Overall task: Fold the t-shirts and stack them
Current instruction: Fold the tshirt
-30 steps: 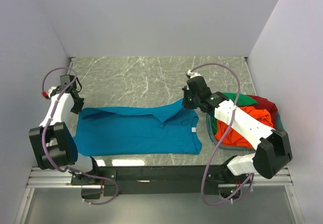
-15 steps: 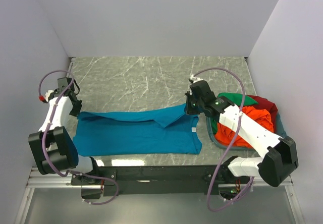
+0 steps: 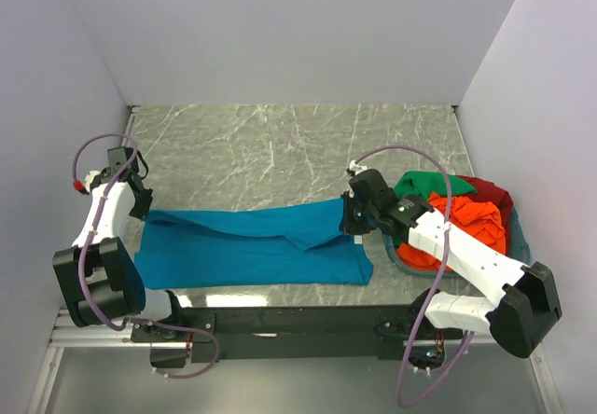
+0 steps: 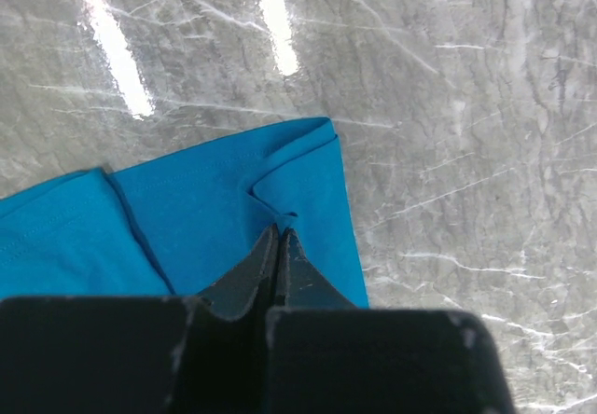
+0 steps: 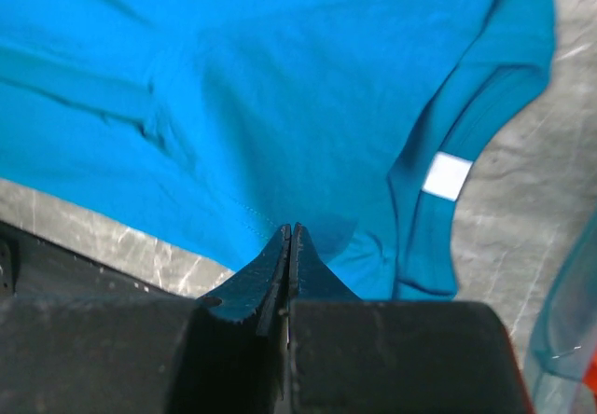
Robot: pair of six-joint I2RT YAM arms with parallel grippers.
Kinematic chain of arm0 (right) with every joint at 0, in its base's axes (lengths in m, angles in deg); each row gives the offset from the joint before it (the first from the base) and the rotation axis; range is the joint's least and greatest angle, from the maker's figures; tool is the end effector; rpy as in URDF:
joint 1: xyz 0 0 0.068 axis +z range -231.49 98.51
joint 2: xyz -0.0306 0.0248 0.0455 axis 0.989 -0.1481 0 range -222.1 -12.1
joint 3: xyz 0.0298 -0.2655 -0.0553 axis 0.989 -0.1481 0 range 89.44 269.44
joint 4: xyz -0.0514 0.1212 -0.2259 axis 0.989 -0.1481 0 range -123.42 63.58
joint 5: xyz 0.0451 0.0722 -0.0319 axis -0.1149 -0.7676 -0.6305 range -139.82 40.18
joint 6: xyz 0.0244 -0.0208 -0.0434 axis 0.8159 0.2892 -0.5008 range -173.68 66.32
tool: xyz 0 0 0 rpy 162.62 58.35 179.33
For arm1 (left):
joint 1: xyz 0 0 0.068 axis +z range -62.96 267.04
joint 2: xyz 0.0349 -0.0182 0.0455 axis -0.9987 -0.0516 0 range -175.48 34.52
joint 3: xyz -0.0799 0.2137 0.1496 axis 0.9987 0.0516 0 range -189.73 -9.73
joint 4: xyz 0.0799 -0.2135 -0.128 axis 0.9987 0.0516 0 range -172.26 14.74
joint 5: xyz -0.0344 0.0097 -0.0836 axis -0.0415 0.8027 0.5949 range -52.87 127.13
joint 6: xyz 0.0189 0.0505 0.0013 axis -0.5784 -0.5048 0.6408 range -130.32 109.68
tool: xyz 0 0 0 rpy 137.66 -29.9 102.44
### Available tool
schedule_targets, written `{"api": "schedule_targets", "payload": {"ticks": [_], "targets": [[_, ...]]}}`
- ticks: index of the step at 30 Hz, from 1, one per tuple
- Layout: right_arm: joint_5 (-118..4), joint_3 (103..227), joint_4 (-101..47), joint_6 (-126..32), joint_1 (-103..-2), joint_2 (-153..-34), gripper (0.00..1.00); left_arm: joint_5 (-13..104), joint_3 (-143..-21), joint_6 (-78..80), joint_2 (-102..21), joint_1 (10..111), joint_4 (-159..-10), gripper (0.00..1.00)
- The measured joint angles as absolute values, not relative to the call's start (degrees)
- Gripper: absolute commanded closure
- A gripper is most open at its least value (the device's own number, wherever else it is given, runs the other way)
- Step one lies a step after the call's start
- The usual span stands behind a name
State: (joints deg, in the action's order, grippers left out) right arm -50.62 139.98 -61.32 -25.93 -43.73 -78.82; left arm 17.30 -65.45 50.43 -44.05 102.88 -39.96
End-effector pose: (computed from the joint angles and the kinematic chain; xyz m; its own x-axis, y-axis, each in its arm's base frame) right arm 0.1867 0.1453 0.2601 -0.8326 -0.0560 -0.5510 -0.2616 0.9167 0.3021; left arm 0.2486 0.0831 0.2349 -0.0830 -0.8767 -0.4739 -0.9541 0.2072 -0.2163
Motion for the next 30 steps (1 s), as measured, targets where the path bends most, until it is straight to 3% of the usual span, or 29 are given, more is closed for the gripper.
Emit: {"api": "schedule_targets", "payload": {"ticks": [16,18,22,24,25,27,28,30], "targets": [[-49.59,141.29,-68.55,-24.09,-41.98,-77.40,1.00,17.01,-64.58,50.65,-44.03,102.88,-39.85,0.99],[-49.55,141.32,-68.88,-24.07,-41.91,-77.49,1.00,16.58,-64.49,50.89,-44.03,102.88,-39.74,0.94],[-49.59,140.51,-68.79,-23.79,-41.87,-77.90,1.00,15.40,-62.87,52.31,-44.03,102.88,-39.54,0.69],[-49.66,138.74,-68.62,-23.40,-41.87,-78.06,0.98,14.41,-60.88,53.43,-43.94,103.05,-39.44,0.65],[-49.66,137.91,-68.73,-23.20,-41.87,-78.16,0.92,14.08,-59.99,53.91,-43.89,103.23,-39.26,0.49],[-49.40,135.83,-69.06,-22.26,-41.87,-78.58,0.64,13.43,-58.30,54.78,-43.33,103.93,-38.43,0.30],[-49.02,134.96,-69.56,-21.89,-41.87,-78.73,0.55,13.06,-57.91,55.31,-42.76,104.36,-37.62,0.11],[-48.02,133.93,-71.00,-21.78,-41.87,-78.86,0.46,12.51,-57.87,56.34,-41.27,104.95,-36.66,0.01]]}}
